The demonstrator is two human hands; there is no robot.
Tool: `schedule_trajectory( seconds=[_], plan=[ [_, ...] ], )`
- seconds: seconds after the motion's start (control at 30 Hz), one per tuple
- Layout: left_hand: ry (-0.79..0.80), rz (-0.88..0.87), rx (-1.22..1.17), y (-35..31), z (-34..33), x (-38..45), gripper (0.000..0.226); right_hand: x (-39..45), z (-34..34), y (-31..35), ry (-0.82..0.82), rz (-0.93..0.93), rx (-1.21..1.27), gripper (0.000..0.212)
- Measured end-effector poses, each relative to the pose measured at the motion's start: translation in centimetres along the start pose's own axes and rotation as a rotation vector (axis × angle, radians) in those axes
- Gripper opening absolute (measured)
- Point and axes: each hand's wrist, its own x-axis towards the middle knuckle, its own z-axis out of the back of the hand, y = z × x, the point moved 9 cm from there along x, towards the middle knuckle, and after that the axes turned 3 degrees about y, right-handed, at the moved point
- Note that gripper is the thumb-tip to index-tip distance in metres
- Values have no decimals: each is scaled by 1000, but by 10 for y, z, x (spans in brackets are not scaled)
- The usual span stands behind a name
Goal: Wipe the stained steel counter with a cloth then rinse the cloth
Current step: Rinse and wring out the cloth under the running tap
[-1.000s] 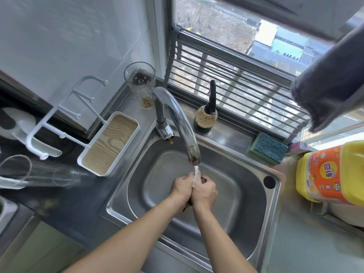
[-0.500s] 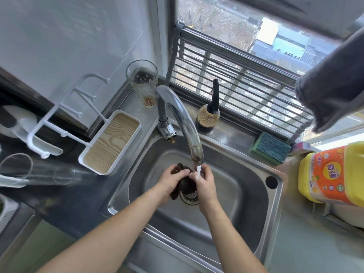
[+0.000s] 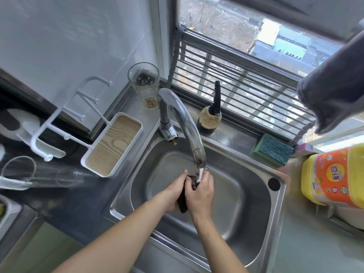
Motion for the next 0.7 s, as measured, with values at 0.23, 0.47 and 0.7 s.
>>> schedule_trajectory(
  seconds=[0.23, 0.47, 0.7],
  plan=[
    [-118, -283, -218, -18, 18, 10, 24, 6, -1, -7, 121, 37, 89, 29],
    [-94, -316, -91, -24, 18, 7, 29, 10, 16, -56, -15, -352, 274, 19],
    [-51, -243, -78, -17, 6, -2, 35, 8, -13, -43, 202, -430, 616, 46]
  ],
)
